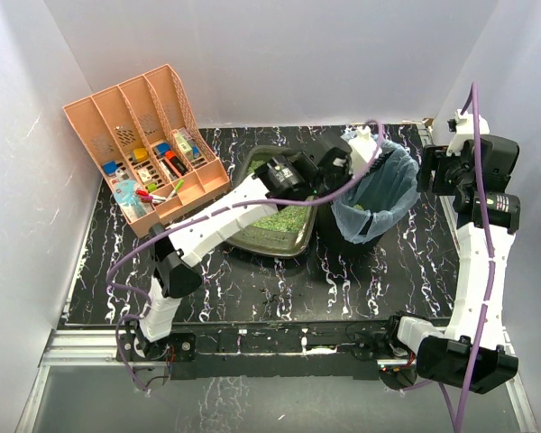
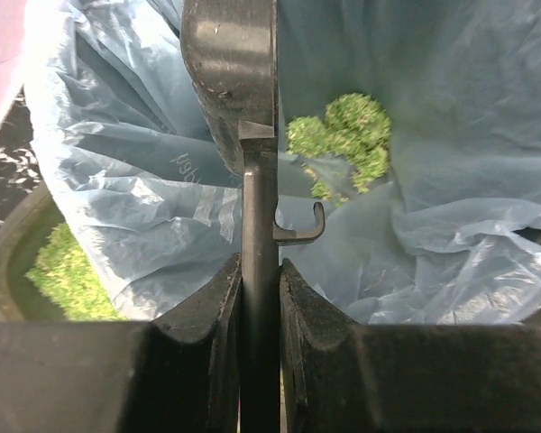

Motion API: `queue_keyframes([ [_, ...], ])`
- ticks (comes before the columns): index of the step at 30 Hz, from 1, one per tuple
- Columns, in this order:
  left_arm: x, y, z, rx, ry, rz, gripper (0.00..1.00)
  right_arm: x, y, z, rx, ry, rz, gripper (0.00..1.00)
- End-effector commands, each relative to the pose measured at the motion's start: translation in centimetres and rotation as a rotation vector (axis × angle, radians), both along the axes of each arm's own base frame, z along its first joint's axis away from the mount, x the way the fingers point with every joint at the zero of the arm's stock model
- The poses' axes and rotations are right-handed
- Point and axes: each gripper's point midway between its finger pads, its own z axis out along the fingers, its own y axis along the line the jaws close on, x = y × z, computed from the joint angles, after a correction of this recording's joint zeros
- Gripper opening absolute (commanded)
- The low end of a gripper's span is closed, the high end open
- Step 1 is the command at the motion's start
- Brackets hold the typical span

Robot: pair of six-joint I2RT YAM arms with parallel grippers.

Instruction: Clean the litter box

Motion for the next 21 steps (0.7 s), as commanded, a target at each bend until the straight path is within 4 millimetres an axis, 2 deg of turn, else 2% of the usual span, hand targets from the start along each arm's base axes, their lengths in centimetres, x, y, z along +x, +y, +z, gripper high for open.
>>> queue_keyframes([
  [1,0.3,1.2,4.2,0.056,-0.273,0.028,0.00,0.5,-1.3,1.6,-0.011,-0.068,-0.066,0.69],
  [5,0.1,1.1,4.9,0.104,-0.398,0.032,0.00,0.6,-1.1,1.5,-0.001,-0.066,-0.053,0.69],
  [12,0.4,1.4,7.1,0.128,-0.514,0.035,0.00,0.8,-0.7,1.3,0.013,-0.064,-0.027,0.69],
  [21,-0.5,1.8,7.8,0.160,-0.547,0.007,0.00,0.9,-0.8,1.5,0.010,-0.068,-0.031,0.69],
])
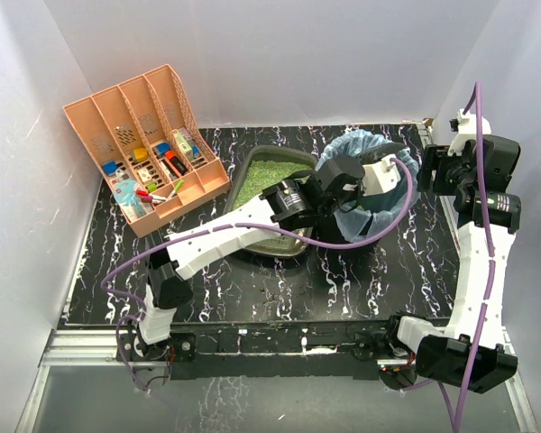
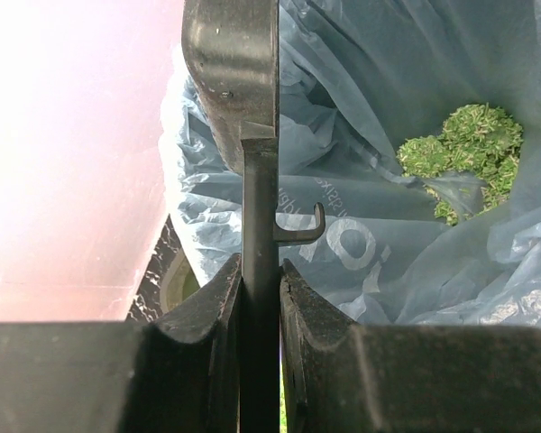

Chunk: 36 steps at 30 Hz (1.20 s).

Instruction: Clean the litter box

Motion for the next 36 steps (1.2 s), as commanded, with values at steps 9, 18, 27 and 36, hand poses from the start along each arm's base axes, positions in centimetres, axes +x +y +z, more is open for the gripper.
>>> queue_keyframes([
  [9,-2.7,3.2,7.9,-0.186,0.012,-0.011,0.00,1.4,2.7,2.7,0.040,-0.097,0.178,0.68],
  [18,-3.2,5.7,9.5,-0.289,0.120,-0.015,0.00,2.2,3.9,5.2,0.033,-0.151,0.273,0.67],
  [27,0.0,12.1,11.2,-0.478,0.244,0.111,0.00,2.6,5.6,6.9,0.040,-0.212,0.354,0.67],
  [36,2.3,16.5,10.9,-0.610,0.347,0.215,0.00,3.1,6.5,7.1,0.048,-0.209,0.377,0.67],
])
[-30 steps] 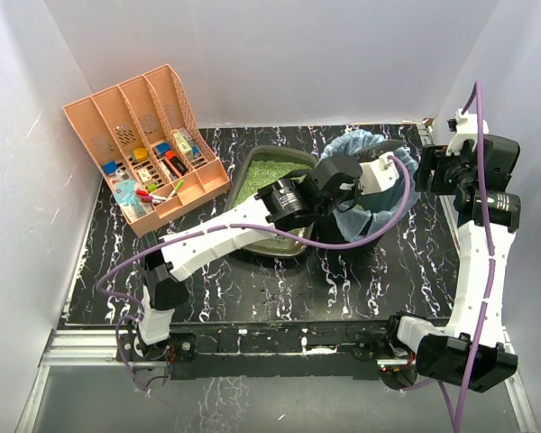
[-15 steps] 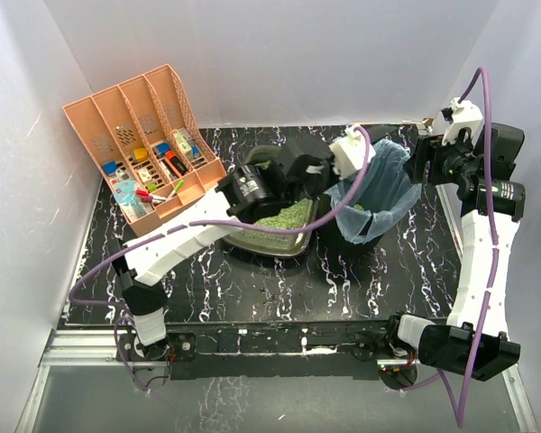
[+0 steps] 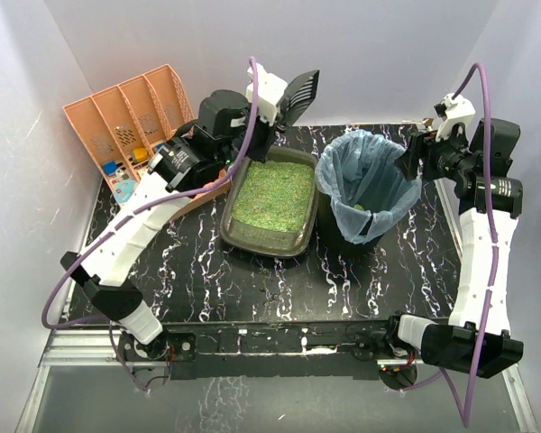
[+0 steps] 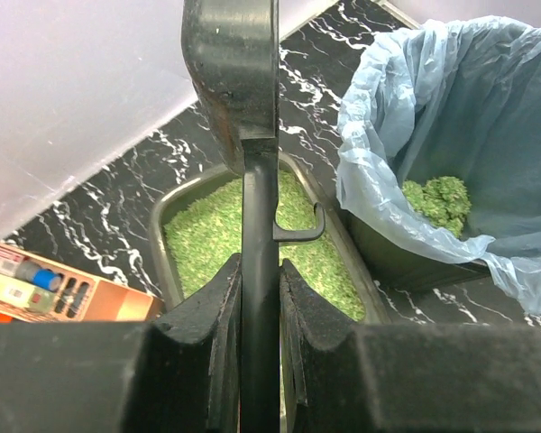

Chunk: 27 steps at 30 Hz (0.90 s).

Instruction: Clean the litter box

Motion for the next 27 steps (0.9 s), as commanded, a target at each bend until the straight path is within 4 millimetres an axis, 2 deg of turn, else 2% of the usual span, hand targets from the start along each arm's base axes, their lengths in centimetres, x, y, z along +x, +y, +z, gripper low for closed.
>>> queue_keyframes([
  [1,-0.8,1.5,1.3,-0.140,0.071,-0.014,0.00,0.9,0.8,3.7,-0.020,-0.119,0.038,0.67],
  [9,1.2,5.3,-0.4,-0.190,0.137,0.032,0.00,1.8,3.2,3.7,-0.082,-0.112,0.093,0.67],
  [17,2.0,9.3,-4.1,-0.348,0.308,0.048,0.00,3.0,4.1,4.2,-0.135,-0.135,0.087,0.67],
  [22,0.3,8.6,-9.2,-0.492,0.532,0.035,0.00,2.7,4.5,4.4,-0.126,-0.145,0.103,0.67],
  [24,-0.3,7.8,-11.3,-0.559,0.642,0.024,0.00,2.4,4.6,4.3,-0.126,-0.147,0.104,0.67],
  [27,-0.5,7.1,-14.9,-0.601,0.794,0.052,0.00,2.0,4.4,3.9,-0.134,-0.145,0.095,0.67],
])
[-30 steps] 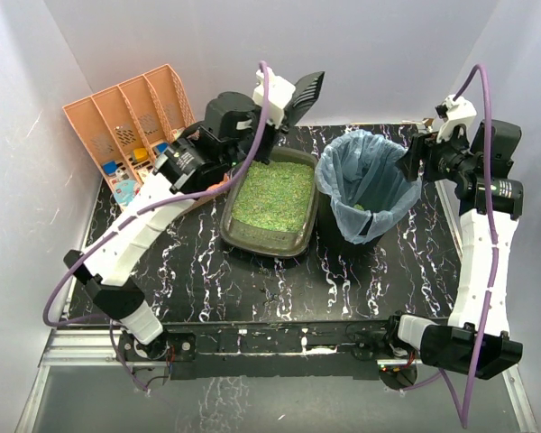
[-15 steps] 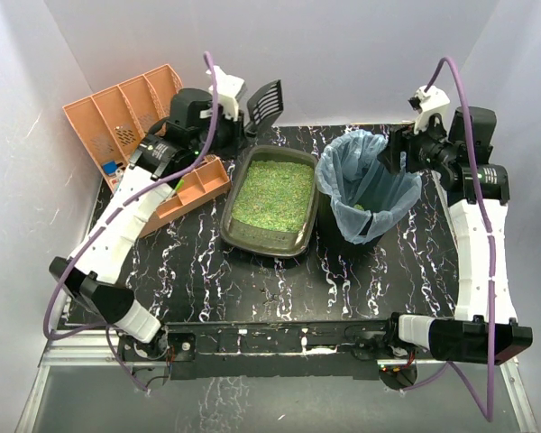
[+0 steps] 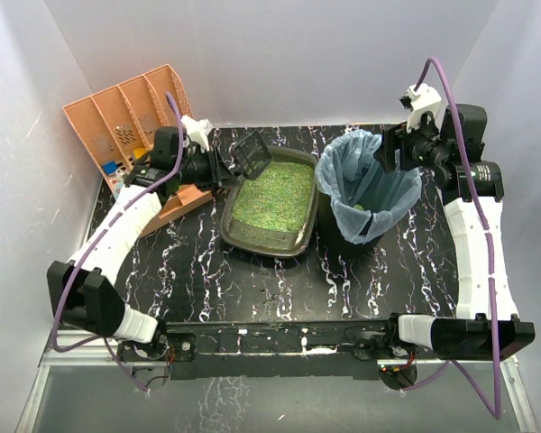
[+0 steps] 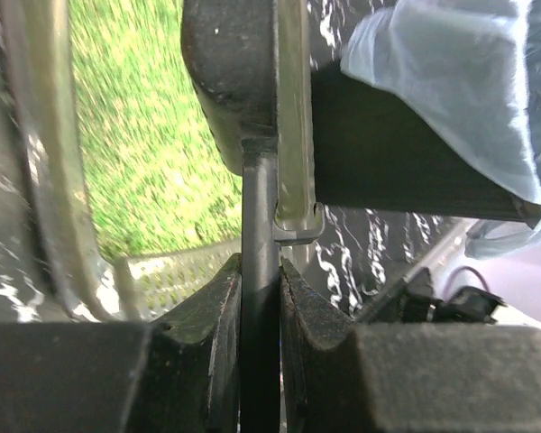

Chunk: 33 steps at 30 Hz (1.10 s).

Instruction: Clean the litter box

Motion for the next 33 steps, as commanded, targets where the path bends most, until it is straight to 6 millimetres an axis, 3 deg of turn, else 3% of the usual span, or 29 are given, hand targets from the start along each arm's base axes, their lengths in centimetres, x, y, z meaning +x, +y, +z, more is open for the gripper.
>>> queue_keyframes([
  [1,-1.1,-2.1,-1.3,-0.178,0.164,-0.030,0.00,-0.5,-0.3,2.9,-0.029,-0.122,-0.013,0.67],
  [5,-0.8,-2.6,-3.9,-0.072,0.156,-0.081,0.00,-1.1,-0.7,2.3,-0.051,-0.119,-0.029,0.67],
  [8,-0.7,-2.3,-5.2,0.223,0.011,-0.173,0.00,-1.2,-1.0,1.8,-0.063,-0.113,-0.042,0.68],
  [11,-0.2,-0.8,-6.6,0.572,-0.173,-0.247,0.00,-1.2,-1.0,1.2,-0.064,-0.105,-0.043,0.68],
  [17,1.1,2.9,-6.3,0.973,-0.363,-0.328,0.00,-1.0,-0.9,0.7,-0.059,-0.092,-0.038,0.68],
  [23,0.4,2.5,-5.1,1.290,-0.577,-0.496,0.00,-1.4,-1.1,0.6,-0.066,-0.091,-0.048,0.68],
  [27,-0.3,2.4,-6.0,1.519,-0.632,-0.594,0.00,-1.5,-1.2,0.4,-0.071,-0.089,-0.052,0.68],
  [33,-1.1,1.6,-7.9,1.647,-0.645,-0.694,0.00,-1.6,-1.3,0.1,-0.074,-0.087,-0.055,0.68],
])
